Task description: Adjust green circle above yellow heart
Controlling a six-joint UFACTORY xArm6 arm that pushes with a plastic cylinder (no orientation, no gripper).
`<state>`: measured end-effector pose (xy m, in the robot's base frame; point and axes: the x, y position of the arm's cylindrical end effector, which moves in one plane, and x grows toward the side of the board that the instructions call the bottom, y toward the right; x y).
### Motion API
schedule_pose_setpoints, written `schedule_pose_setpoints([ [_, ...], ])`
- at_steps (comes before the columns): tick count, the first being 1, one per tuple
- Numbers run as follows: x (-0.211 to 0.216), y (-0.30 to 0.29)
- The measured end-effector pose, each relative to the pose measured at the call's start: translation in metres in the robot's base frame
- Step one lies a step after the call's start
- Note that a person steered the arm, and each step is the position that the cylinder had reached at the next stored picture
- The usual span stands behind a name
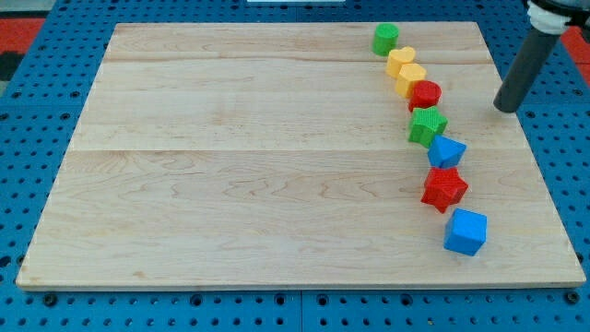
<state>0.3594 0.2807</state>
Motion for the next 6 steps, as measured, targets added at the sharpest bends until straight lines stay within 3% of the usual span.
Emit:
schedule_pose_setpoints([
  [1, -0.063, 0.005],
  [3, -0.167, -0.110],
  [4, -0.168, -0.120],
  [6, -0.165, -0.234],
])
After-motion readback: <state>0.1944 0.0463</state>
